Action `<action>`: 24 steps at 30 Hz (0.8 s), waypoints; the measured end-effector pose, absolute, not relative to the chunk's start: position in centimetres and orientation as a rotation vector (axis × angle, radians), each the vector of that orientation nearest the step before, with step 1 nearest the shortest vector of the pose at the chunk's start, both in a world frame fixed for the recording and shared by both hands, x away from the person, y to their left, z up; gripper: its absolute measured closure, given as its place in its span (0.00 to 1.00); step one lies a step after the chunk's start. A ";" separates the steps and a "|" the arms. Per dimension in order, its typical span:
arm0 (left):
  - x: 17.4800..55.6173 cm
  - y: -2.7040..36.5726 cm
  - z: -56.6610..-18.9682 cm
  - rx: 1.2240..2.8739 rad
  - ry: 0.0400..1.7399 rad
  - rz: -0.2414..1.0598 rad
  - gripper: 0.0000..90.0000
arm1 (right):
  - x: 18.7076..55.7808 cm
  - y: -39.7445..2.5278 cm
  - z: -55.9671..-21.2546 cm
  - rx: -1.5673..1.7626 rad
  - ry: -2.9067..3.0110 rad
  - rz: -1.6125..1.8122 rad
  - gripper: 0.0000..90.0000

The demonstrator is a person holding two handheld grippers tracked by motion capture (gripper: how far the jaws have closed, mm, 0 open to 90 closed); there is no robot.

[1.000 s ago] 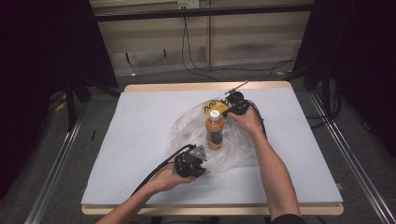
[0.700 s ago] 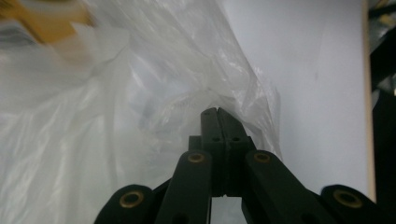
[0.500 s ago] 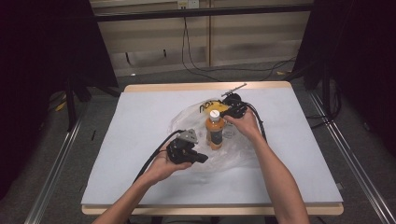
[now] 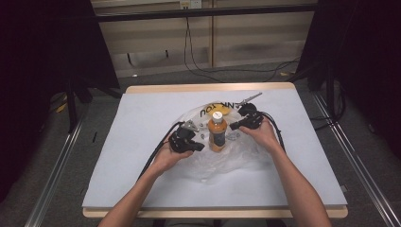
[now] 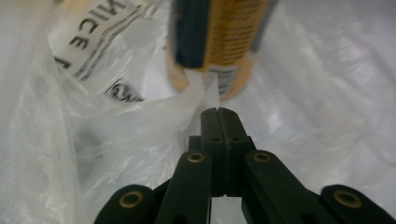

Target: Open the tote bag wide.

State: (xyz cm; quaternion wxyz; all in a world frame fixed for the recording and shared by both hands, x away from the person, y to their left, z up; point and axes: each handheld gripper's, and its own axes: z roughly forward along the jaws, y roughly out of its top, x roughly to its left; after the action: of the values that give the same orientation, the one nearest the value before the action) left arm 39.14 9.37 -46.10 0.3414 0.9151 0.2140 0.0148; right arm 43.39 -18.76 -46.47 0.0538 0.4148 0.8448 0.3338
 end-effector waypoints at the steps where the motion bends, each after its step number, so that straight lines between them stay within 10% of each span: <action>1: 39.8 9.7 -46.6 2.368 0.603 0.038 1.00 | 43.0 -19.3 -46.8 1.265 2.560 1.024 1.00; 24: 40.6 12.1 -47.6 2.326 0.662 0.082 1.00 | 41.9 -21.0 -47.8 1.310 2.466 0.979 1.00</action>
State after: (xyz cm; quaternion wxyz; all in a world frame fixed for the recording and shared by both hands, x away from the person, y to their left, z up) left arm 40.65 12.11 -47.64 0.3531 0.8994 0.2558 0.0318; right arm 41.88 -21.00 -47.76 0.0910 0.4410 0.8299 0.3294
